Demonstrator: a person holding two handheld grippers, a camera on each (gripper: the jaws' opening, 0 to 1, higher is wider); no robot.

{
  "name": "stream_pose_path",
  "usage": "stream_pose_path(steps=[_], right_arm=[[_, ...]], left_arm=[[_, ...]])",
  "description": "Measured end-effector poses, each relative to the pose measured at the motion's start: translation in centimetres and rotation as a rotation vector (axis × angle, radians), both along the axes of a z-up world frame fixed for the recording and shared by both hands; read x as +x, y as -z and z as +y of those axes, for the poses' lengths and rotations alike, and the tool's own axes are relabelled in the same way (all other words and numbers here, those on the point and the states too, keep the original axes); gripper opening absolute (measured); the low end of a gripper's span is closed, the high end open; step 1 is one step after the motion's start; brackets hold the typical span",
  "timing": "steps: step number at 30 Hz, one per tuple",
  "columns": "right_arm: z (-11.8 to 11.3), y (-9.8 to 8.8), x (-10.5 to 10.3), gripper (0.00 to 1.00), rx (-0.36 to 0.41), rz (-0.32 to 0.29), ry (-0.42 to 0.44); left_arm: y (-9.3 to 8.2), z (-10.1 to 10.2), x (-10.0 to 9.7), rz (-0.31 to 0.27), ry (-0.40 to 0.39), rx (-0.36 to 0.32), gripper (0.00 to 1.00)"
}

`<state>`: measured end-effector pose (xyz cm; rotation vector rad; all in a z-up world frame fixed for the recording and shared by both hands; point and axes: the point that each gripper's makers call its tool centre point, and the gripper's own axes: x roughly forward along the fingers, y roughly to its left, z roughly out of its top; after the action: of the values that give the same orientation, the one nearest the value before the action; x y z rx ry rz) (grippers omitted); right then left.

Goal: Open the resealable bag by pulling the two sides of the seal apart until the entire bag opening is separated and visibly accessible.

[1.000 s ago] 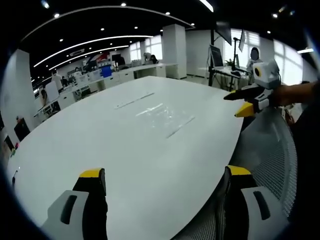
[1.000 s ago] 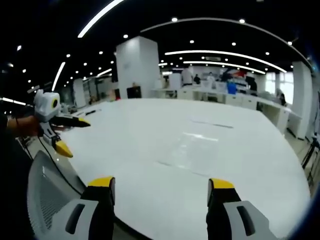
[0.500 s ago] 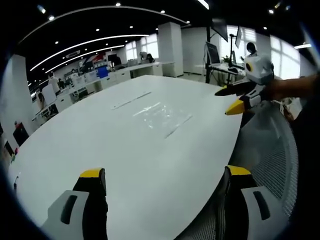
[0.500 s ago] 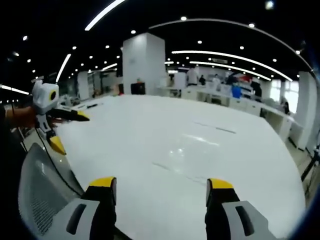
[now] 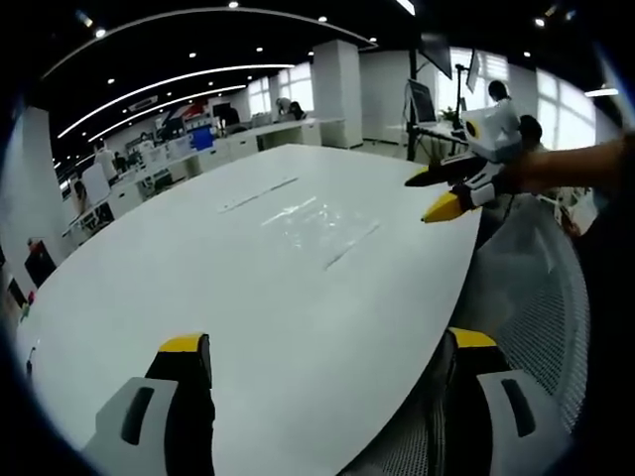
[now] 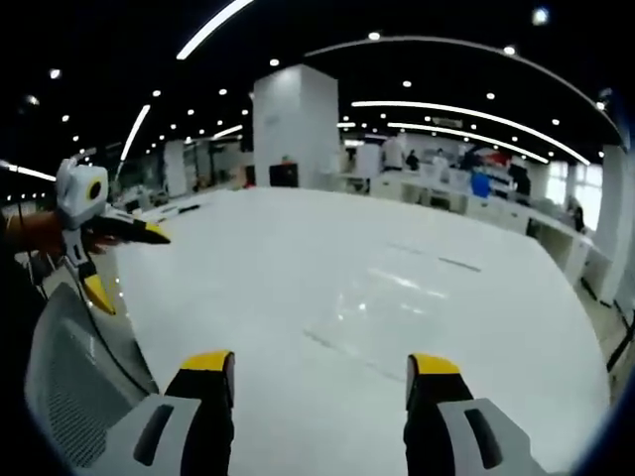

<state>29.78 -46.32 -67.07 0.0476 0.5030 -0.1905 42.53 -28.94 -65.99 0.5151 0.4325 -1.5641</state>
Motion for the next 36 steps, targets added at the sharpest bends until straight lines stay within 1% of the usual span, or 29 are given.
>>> stream_pose_path(steps=[2,4,10,14,18,24,28,32,34,36], right_arm=[[-0.1,0.4,0.3,0.68,-0.015,0.017,-0.015],[-0.3,0.5,0.8,0.67,-0.008,0.021,-0.016],[-0.7,0.5,3.0,0.65,-0.050,0.029,-0.057],[-0.9,0.3,3.7,0.63,-0.074,0.033,-0.077],[-1.1,0.4,4.2,0.62,-0.082,0.041,-0.092],[-1.2,1.6,4.8,0.60,-0.111,0.095,-0.139],[-1.6,2.5,5.2,0.54,-0.126,0.143,-0.157],[-2.2,2.7,6.0,0.51,-0.134,0.149,-0.159],[-2.3,2.9,6.3,0.51,-0.138,0.158,-0.163],[-2.5,3.4,6.6,0.48,-0.150,0.175,-0.170]], left_arm=[[0.1,0.1,-0.1,0.003,0.001,0.002,0.95],[0.2,0.1,-0.3,0.001,0.009,0.006,0.95],[0.2,0.3,-0.3,-0.004,0.013,0.011,0.95],[-0.2,0.6,0.2,-0.034,0.007,0.017,0.95],[-0.4,0.6,0.3,-0.033,0.003,0.010,0.95],[0.1,0.9,0.1,-0.038,0.012,0.025,0.95],[0.3,0.9,0.2,-0.033,0.003,0.025,0.94],[0.7,1.2,-0.1,-0.031,0.009,0.037,0.93],[0.8,1.2,-0.2,-0.029,0.012,0.038,0.93],[0.8,1.2,-0.3,-0.026,0.014,0.038,0.93]])
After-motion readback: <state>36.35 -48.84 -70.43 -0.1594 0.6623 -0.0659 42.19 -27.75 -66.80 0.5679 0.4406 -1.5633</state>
